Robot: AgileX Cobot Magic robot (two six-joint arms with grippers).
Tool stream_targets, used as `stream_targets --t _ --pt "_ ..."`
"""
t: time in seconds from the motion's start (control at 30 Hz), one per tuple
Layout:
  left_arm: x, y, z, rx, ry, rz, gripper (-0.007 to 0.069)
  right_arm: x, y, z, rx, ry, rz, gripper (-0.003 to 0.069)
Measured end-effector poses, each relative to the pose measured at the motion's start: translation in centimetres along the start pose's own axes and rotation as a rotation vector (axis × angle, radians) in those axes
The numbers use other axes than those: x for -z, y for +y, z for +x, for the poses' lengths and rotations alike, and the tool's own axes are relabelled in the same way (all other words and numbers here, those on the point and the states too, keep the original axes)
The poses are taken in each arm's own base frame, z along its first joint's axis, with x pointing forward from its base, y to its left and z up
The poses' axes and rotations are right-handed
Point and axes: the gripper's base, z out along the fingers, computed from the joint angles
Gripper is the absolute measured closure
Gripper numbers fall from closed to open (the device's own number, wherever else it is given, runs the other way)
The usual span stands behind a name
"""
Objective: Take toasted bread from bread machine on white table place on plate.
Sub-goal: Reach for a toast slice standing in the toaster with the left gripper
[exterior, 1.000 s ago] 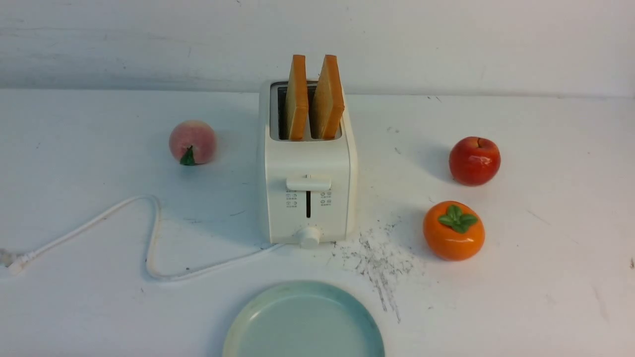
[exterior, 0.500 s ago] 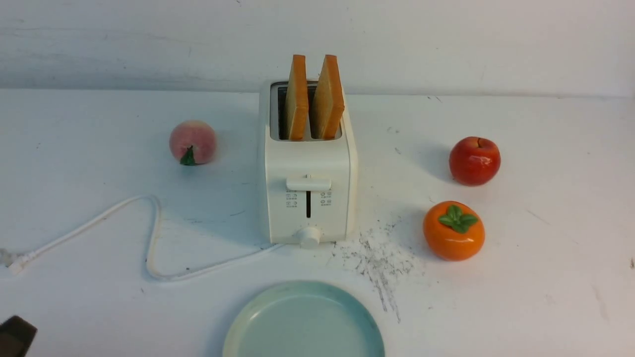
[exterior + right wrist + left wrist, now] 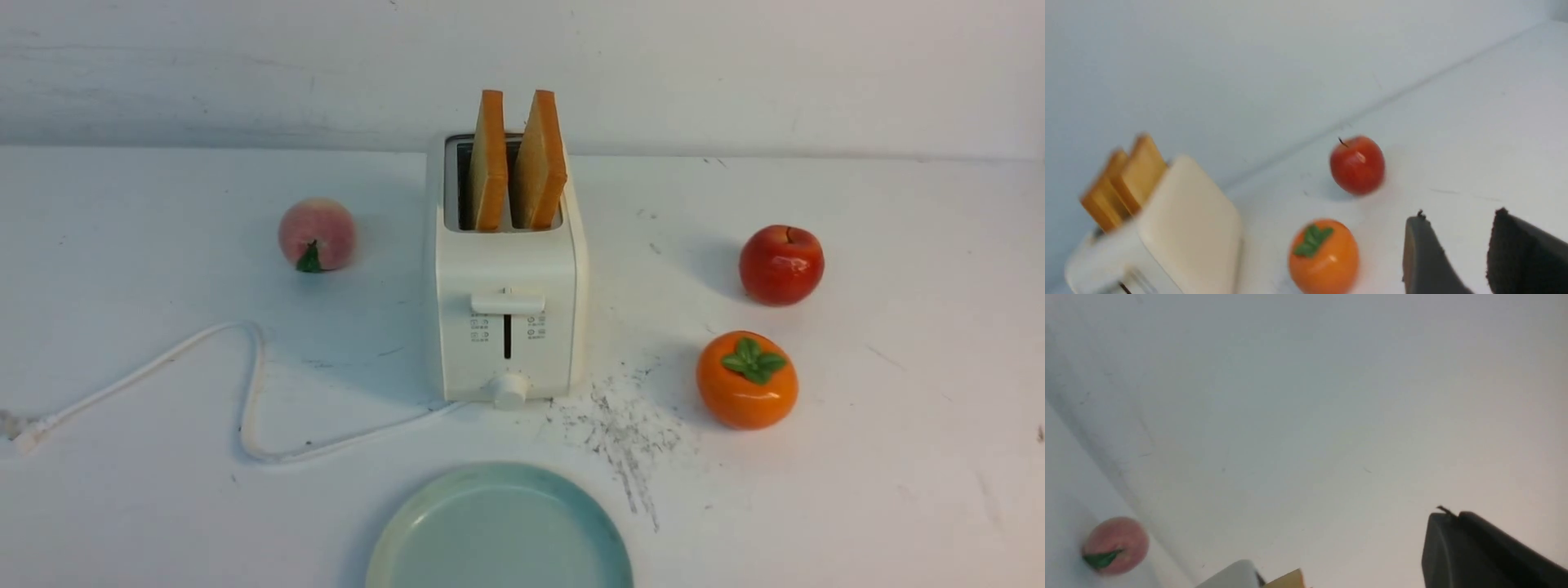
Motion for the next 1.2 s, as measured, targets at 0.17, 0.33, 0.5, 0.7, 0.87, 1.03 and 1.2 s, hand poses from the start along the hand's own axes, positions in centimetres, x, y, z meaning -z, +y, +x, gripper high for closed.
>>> stream_targets --t 0.17,0.33,0.5,0.7,0.87,1.03,1.2 --pt "-0.2 -4.0 -1.4 -0.115 0.025 0.099 0.0638 0.0 0.3 -0.8 -0.078 -0.089 -0.034 0.0419" --pt "-0.7 -8.4 -2.3 -0.248 0.173 0.123 0.0638 0.1 0.4 -1.1 -0.096 -0.119 -0.046 0.0419" --pt "-4.6 -11.1 -1.3 -0.461 0.564 -0.047 0.0638 0.4 1.5 -3.0 -0.166 -0.183 -0.094 0.0419" --pt "-11.8 -10.2 1.3 -0.592 1.066 -0.386 0.0638 0.1 6.4 -9.0 -0.11 0.13 -0.033 0.0419" --pt "-17.1 -7.8 3.9 -0.595 1.261 -0.509 0.0638 -2.5 8.6 -9.5 0.128 0.695 0.054 0.0419" --pt "-21.4 -6.3 6.2 -0.548 1.348 -0.516 0.0638 -4.9 9.9 -7.9 0.223 1.046 -0.02 0.0424" --pt "-24.0 -7.3 8.5 -0.602 1.371 -0.441 0.0638 -6.3 10.3 -6.8 0.229 1.136 -0.08 0.0442"
